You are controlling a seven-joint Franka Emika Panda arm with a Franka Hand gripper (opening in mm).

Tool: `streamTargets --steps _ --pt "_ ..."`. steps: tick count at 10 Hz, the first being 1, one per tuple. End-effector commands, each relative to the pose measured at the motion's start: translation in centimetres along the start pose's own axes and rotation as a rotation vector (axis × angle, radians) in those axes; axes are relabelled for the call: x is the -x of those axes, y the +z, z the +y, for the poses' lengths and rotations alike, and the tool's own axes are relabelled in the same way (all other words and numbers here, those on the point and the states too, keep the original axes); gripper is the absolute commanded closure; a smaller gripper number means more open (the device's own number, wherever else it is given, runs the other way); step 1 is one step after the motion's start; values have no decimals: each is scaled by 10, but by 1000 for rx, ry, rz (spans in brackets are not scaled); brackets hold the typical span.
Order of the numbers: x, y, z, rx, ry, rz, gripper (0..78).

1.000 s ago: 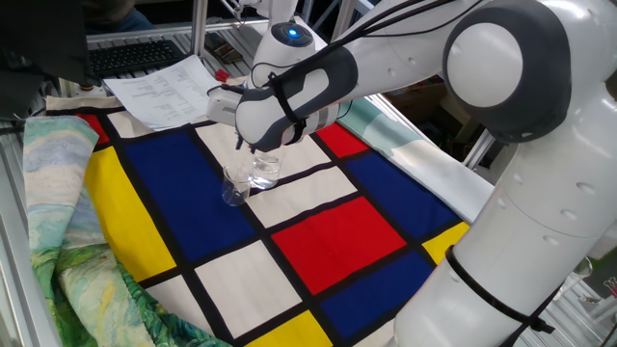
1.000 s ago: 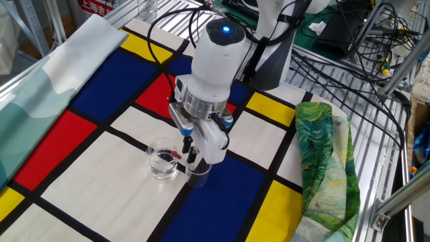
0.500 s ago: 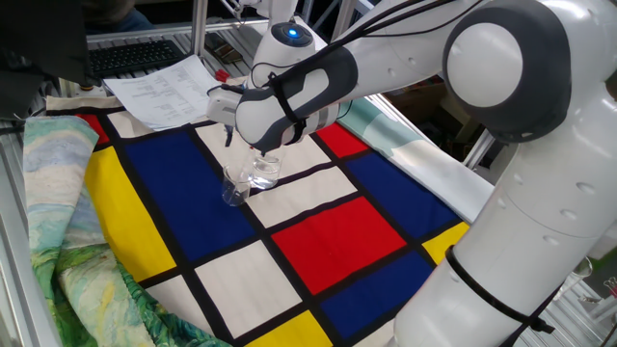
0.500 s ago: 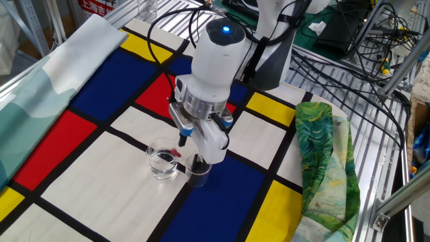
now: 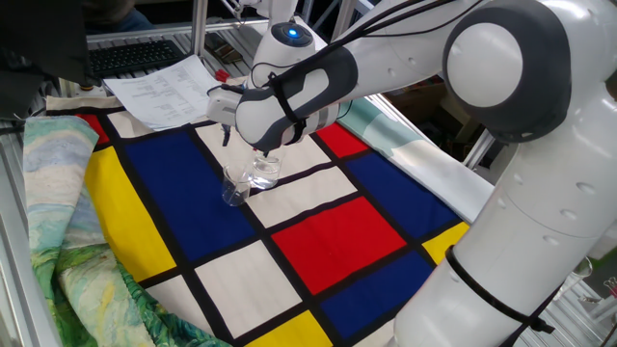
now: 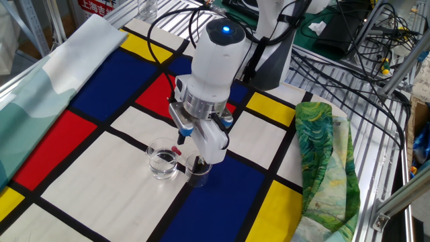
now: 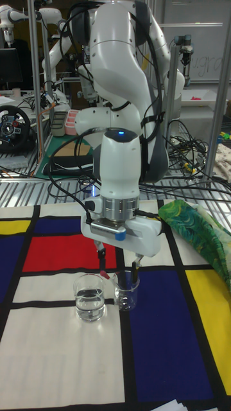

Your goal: Transfer liquid using a dropper

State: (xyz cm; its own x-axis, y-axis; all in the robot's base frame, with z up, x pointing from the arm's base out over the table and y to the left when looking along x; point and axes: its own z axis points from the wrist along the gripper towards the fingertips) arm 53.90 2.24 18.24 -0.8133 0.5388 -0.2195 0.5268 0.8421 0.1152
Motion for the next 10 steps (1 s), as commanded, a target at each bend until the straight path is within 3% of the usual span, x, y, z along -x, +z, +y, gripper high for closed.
streamTargets --steps 1,6,8,10 --pt "6 -1 -5 -17 14 109 1" --pt "15 -3 -14 -12 7 162 1" --pt "21 0 -20 19 17 209 1" --pt "23 2 -23 26 18 224 1"
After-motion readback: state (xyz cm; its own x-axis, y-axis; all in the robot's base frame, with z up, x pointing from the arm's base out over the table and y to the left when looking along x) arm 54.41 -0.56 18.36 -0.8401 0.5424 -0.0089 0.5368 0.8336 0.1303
